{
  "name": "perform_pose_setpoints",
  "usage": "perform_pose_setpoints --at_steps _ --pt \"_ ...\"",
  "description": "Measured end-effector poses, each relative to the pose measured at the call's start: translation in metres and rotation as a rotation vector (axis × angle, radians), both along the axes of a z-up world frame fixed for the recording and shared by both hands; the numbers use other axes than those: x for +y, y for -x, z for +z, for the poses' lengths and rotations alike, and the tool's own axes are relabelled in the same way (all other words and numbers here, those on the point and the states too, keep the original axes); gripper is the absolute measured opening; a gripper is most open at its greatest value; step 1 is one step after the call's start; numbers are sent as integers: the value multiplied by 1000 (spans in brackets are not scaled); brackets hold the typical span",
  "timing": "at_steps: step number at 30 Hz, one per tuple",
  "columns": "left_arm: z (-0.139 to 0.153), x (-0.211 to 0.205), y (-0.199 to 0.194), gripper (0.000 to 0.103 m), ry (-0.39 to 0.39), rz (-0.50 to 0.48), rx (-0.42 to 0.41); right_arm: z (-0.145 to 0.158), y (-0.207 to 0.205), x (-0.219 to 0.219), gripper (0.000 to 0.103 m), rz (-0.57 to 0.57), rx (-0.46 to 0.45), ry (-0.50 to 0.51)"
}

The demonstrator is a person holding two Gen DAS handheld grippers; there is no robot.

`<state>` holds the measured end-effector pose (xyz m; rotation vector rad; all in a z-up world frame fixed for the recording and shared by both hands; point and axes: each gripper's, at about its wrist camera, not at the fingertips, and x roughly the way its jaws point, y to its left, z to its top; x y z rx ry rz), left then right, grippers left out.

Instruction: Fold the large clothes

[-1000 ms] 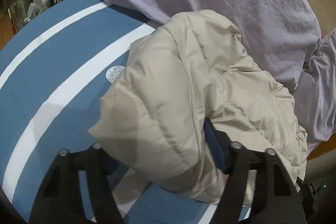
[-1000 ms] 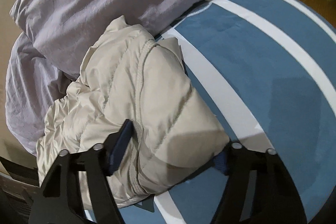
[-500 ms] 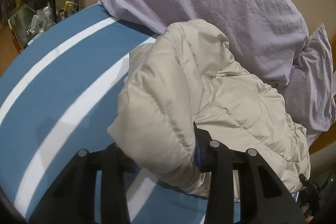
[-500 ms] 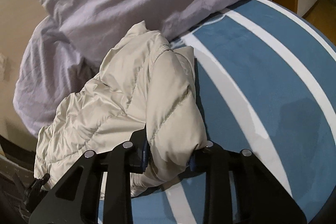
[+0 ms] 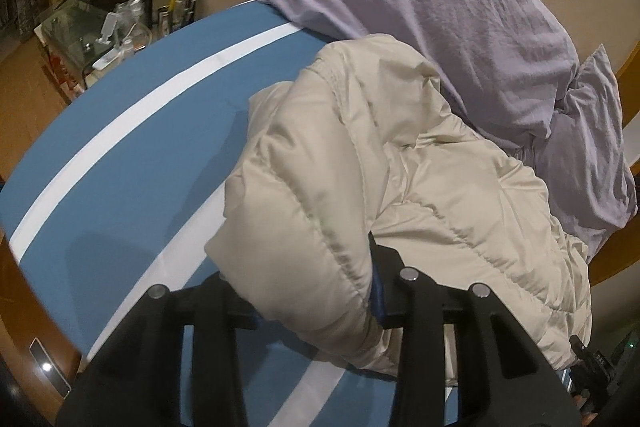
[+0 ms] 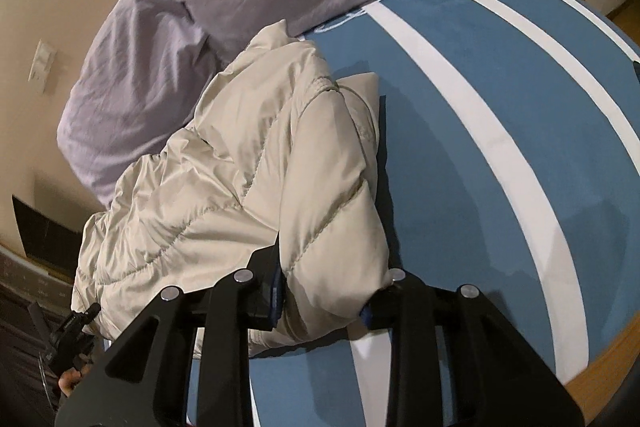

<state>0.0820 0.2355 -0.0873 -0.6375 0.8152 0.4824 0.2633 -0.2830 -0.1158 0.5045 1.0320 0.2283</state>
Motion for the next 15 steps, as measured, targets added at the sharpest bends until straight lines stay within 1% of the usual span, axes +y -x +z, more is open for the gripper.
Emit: perform_pose_setpoints --at_steps 1,4,5,6,8,9,11,13,14,15 --pt "-1 -1 5 40 1 -1 1 1 3 0 29 6 -3 6" --pt "-5 -2 10 44 5 15 9 4 6 0 35 4 7 17" --pt "-5 -2 10 45 4 27 13 5 6 -2 37 -1 13 19" --pt "-5 -3 11 48 1 34 16 7 7 -4 43 -10 20 20" --pt "-4 -3 12 50 -2 46 21 11 9 -9 48 -29 24 31" --pt "-4 -3 12 54 -4 54 28 14 10 -11 49 -41 19 47" --pt "-5 -2 14 59 -6 66 34 21 13 -17 56 -65 -5 86" --pt "-6 -2 15 68 -1 82 36 28 12 -24 57 -90 -24 109" --pt "-7 -1 15 72 6 91 33 31 11 -26 57 -98 -29 116" --pt "-8 0 15 73 14 96 31 35 9 -27 57 -103 -37 122"
